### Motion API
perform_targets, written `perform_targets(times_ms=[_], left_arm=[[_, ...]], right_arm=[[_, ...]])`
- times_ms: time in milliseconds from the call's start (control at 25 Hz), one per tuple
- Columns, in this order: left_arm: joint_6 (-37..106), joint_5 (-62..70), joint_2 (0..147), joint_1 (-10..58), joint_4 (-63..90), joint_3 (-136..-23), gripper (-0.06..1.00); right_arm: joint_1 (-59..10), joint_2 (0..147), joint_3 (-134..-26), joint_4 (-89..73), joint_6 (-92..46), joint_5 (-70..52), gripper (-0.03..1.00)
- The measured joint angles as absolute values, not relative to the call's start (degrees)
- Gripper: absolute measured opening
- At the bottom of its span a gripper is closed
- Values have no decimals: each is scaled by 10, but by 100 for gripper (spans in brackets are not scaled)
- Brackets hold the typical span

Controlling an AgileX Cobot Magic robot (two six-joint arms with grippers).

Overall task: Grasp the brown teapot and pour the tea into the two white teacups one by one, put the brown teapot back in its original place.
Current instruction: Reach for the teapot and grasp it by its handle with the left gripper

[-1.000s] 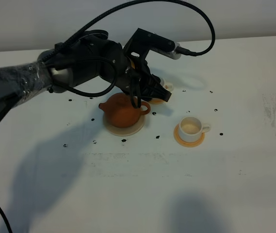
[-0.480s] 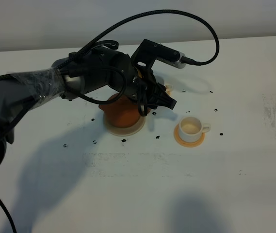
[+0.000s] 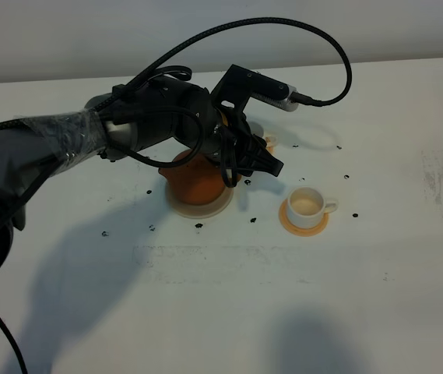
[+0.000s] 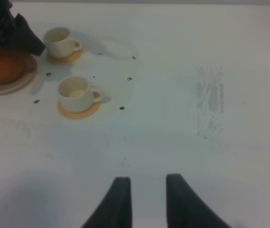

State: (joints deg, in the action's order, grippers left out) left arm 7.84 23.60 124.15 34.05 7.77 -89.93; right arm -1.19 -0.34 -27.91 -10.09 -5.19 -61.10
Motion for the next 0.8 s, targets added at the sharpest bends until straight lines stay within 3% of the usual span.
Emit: perform_targets(times_ms=[800], left_arm=[[78,263,1250,341,93,-902,44]], right_arm=[[-12,-3,-279,-101,-52,-611,20]])
